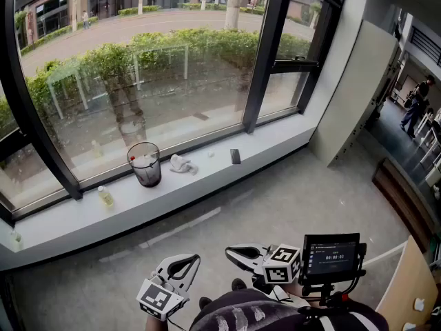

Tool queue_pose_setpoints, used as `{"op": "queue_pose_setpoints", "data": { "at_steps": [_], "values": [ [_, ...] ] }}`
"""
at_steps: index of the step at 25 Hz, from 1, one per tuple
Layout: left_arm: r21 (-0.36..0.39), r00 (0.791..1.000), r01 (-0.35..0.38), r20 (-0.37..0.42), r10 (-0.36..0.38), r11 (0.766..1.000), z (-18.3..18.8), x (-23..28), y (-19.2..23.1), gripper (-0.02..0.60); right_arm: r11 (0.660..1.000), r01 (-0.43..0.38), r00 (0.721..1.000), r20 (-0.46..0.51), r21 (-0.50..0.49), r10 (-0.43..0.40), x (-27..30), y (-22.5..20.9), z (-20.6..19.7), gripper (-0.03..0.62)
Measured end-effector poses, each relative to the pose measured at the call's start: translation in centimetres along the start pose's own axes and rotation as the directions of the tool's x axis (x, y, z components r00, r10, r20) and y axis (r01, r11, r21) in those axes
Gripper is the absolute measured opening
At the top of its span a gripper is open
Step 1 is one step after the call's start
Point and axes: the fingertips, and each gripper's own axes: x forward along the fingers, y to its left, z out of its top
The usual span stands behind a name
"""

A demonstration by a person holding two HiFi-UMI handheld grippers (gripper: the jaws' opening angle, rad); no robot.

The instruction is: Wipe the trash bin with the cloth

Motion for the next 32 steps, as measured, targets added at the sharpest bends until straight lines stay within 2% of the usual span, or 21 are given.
{"op": "queue_pose_setpoints", "data": {
  "at_steps": [3, 6, 10, 15, 21, 26, 29, 32],
  "values": [
    [-0.036, 1.000, -0.002, -0.004, 0.002, 0.999, 0.2, -1.8, -0.6, -0.003, 0.998, 0.018, 1.000, 0.001, 0.068, -0.018, 0.2, 1.6, -0.1, 0.000],
    [-0.066, 0.999, -0.037, -0.016, 0.036, 0.997, -1.3, -2.3, 0.9, -0.003, 0.999, 0.007, 0.999, -0.035, 0.038, -0.005, 2.2, 1.2, -1.0, 0.000],
    [-0.086, 0.986, -0.164, -0.031, 0.161, 0.983, -2.7, -1.2, 5.6, -0.003, 0.996, -0.090, 0.993, -0.069, 0.023, 0.092, 7.1, -2.3, -1.0, 0.000],
    [-0.076, 0.973, -0.224, -0.080, 0.218, 0.972, -1.6, 0.9, 7.1, -0.003, 0.978, -0.204, 0.977, -0.054, 0.045, 0.206, 9.2, -3.5, 0.9, 0.000],
    [0.022, 0.961, -0.235, -0.142, 0.236, 0.972, 0.5, 8.3, 10.4, -0.003, 0.966, -0.242, 0.969, -0.026, 0.085, 0.245, 9.7, -10.4, 4.2, 0.000],
    [0.041, 0.953, -0.235, -0.185, 0.239, 0.971, 0.8, 13.2, 12.1, -0.003, 0.962, -0.259, 0.965, -0.026, 0.091, 0.262, 9.6, -15.6, 6.3, 0.000],
    [0.075, 0.943, -0.207, -0.251, 0.219, 0.975, 0.0, 14.8, 12.9, -0.003, 0.961, -0.252, 0.967, -0.007, 0.115, 0.254, 9.7, -17.9, 7.1, 0.000],
    [0.097, 0.942, -0.179, -0.272, 0.199, 0.979, 0.1, 16.0, 14.5, -0.003, 0.961, -0.242, 0.970, -0.003, 0.131, 0.244, 10.2, -19.3, 7.5, 0.000]
  ]
}}
